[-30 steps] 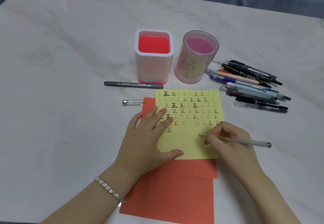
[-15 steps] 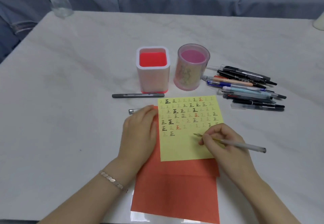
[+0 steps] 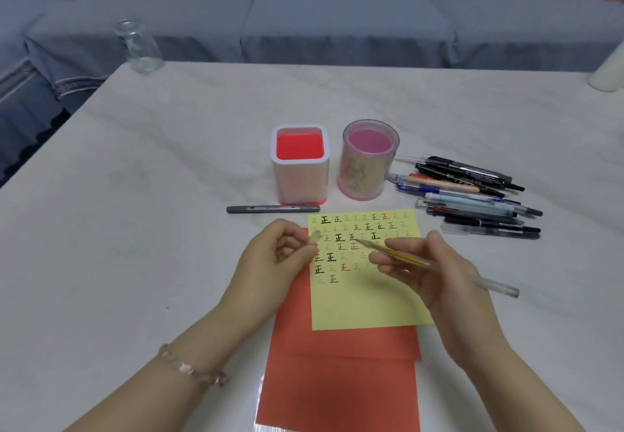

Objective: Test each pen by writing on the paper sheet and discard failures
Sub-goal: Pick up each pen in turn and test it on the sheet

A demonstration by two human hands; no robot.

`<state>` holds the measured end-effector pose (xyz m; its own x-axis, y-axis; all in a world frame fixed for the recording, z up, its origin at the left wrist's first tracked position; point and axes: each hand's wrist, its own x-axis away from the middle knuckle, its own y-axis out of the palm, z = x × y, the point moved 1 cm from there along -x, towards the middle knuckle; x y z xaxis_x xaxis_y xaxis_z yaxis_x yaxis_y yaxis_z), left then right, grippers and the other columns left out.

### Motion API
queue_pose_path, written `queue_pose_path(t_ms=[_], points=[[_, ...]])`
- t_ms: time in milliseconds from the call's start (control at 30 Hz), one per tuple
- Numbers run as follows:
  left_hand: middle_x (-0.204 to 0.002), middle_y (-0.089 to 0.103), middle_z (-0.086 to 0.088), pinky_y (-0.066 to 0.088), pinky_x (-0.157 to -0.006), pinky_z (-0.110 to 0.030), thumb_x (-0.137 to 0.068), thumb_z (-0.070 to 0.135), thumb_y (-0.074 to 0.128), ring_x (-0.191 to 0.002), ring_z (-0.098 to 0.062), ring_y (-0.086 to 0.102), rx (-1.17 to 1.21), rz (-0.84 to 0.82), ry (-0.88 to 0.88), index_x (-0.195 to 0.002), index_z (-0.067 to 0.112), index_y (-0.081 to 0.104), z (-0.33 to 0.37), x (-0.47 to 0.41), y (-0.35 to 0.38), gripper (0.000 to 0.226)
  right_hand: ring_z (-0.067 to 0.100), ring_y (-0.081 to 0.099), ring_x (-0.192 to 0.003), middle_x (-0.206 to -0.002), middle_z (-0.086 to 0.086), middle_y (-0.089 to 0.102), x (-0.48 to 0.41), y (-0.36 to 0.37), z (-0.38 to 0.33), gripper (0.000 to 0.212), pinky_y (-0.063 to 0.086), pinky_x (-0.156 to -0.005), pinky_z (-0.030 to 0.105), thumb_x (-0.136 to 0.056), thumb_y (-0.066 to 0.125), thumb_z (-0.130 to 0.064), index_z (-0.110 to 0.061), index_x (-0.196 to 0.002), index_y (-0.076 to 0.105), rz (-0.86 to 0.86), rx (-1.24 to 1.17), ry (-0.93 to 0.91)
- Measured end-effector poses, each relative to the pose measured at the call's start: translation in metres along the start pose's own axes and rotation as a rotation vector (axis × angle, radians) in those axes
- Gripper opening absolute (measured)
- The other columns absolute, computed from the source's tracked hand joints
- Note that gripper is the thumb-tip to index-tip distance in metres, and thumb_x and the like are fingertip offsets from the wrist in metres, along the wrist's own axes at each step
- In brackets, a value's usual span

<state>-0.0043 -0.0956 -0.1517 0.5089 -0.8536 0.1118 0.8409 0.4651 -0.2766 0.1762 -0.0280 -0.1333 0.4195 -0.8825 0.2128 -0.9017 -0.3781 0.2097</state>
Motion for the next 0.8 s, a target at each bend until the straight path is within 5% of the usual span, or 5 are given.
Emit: queue_pose_path(t_ms=[100, 267, 500, 667, 800], points=[[-0.067, 0.064, 0.003, 0.047, -0.067, -0.016, -0.077, -0.003, 0.069, -0.067, -0.007, 0.059, 0.111, -0.062, 0.056, -0.076, 0.013, 0.060, 0.016, 0.016, 0.006, 0.019, 0.024, 0.069, -0.072, -0.074, 0.018, 0.072, 0.004, 0.000, -0.011, 0.049, 0.055, -0.069, 0.024, -0.069, 0.046, -0.052, -0.014, -0.068, 0.076, -0.043, -0.061, -0.032], [-0.065, 0.065, 0.010, 0.045, -0.064, -0.013, -0.075, -0.003, 0.071, -0.062, -0.002, 0.057, 0.121, -0.070, 0.101, -0.075, 0.014, 0.060, 0.025, 0.026, 0.008, 0.020, 0.023, 0.069, -0.071, -0.073, 0.018, 0.072, 0.009, 0.000, -0.018, 0.053, 0.054, -0.070, 0.022, -0.065, 0.051, -0.061, -0.015, -0.074, 0.076, -0.094, -0.025, -0.105], [-0.069, 0.065, 0.002, 0.044, -0.064, -0.013, -0.074, 0.000, 0.072, -0.063, -0.004, 0.056, 0.091, -0.068, 0.129, -0.074, 0.017, 0.061, 0.028, 0.028, 0.008, 0.020, 0.024, 0.067, -0.066, -0.069, 0.020, 0.071, 0.012, -0.004, -0.019, 0.047, 0.054, -0.071, 0.023, -0.084, 0.040, -0.040, -0.014, -0.070, 0.076, -0.083, -0.005, -0.092], [-0.079, 0.067, 0.000, 0.044, -0.068, -0.010, -0.076, 0.001, 0.072, -0.068, -0.001, 0.057, 0.028, -0.108, 0.184, -0.074, 0.022, 0.060, 0.031, 0.032, 0.009, 0.024, 0.021, 0.068, -0.070, -0.072, 0.016, 0.073, 0.015, -0.002, -0.017, 0.059, 0.053, -0.073, 0.020, -0.066, 0.055, -0.071, -0.017, -0.077, 0.076, -0.137, 0.085, -0.103], [-0.086, 0.062, 0.017, 0.039, -0.072, -0.009, -0.084, 0.022, 0.062, -0.078, 0.001, 0.055, -0.147, -0.234, 0.312, -0.079, 0.033, 0.052, 0.033, 0.039, 0.011, 0.016, 0.010, 0.050, -0.049, -0.051, 0.009, 0.061, 0.019, 0.002, -0.018, 0.042, 0.043, -0.054, 0.012, -0.082, 0.045, -0.044, -0.013, -0.062, 0.066, -0.099, 0.142, -0.082]])
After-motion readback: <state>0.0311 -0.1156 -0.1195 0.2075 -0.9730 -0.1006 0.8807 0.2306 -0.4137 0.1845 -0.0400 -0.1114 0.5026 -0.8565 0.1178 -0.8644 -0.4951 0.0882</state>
